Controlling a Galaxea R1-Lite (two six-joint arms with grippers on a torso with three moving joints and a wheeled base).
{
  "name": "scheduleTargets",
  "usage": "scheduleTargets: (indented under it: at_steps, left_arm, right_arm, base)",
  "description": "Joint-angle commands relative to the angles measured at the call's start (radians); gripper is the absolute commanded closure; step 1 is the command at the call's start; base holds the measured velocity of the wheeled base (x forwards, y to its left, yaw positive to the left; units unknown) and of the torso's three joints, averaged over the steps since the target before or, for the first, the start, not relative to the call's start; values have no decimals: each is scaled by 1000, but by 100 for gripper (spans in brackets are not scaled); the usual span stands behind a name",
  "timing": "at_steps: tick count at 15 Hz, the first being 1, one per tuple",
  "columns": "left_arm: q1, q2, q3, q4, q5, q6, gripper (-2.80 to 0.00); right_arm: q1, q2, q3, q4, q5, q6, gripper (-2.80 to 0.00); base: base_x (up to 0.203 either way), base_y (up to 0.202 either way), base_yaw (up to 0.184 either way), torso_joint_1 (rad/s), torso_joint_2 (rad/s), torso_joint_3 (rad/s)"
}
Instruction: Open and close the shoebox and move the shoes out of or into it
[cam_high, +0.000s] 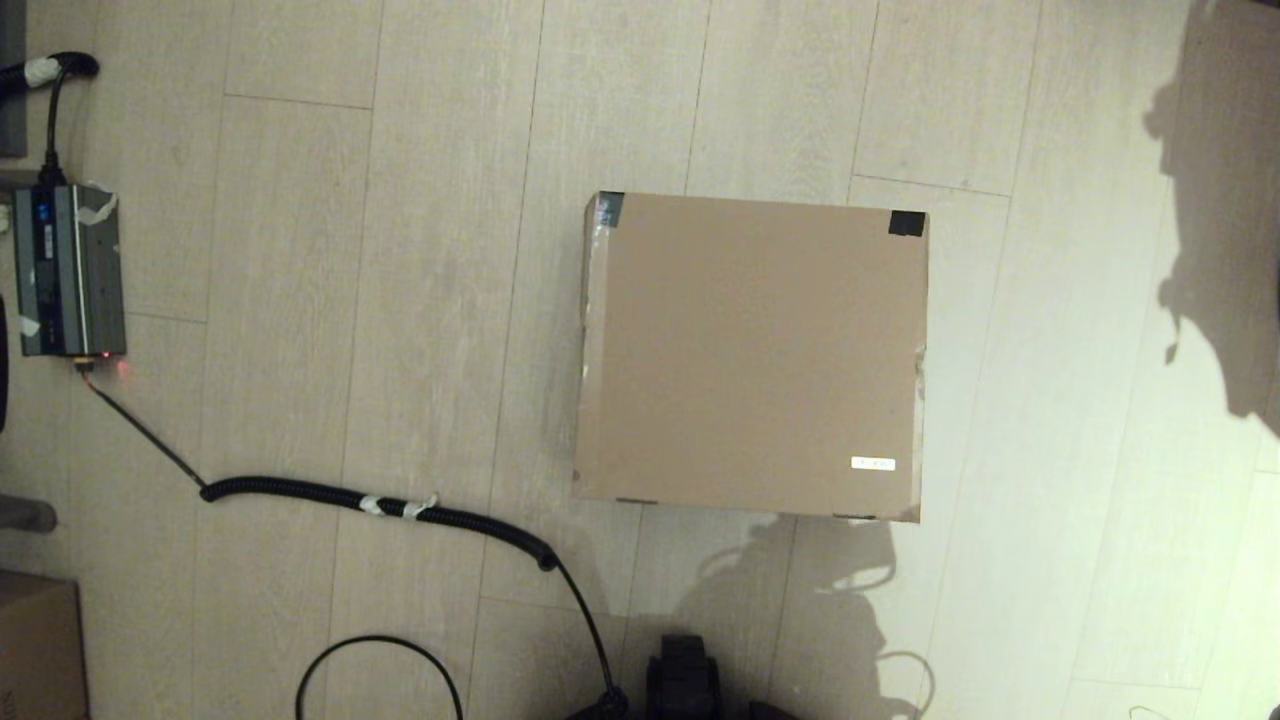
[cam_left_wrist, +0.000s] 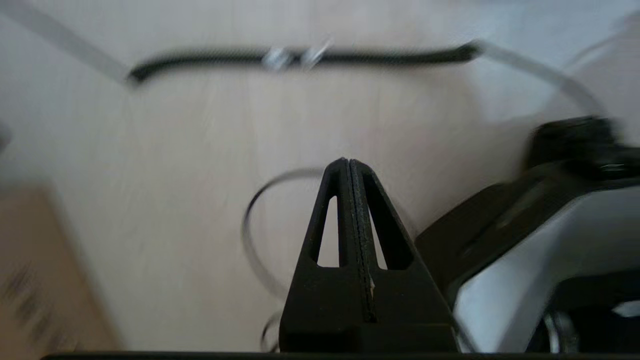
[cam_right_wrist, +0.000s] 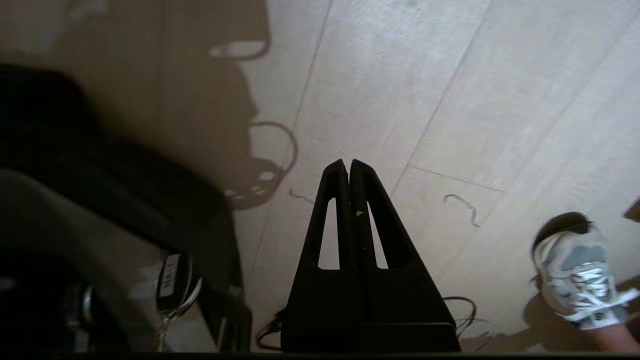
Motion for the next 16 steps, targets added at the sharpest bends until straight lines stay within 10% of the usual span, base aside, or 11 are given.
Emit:
scheduleTargets:
  at_steps: [1, 5, 12, 16]
  left_arm:
    - [4, -76, 33, -65, -33, 5, 0]
    - [5, -75, 69, -82, -41, -92, 0]
    - [5, -76, 69, -82, -37, -105, 0]
    - [5, -76, 70, -85, -30, -114, 0]
  right_arm:
    - [0, -1, 39, -27, 23, 3, 0]
    - [8, 21, 56, -82, 18, 91, 0]
    - [79, -253, 56, -81, 24, 66, 0]
    - [73, -274, 64, -109, -18, 184, 0]
  base:
    - [0, 0, 0, 0, 0, 0]
    - [0, 0, 0, 0, 0, 0]
    - [0, 0, 0, 0, 0, 0]
    - [0, 0, 0, 0, 0, 0]
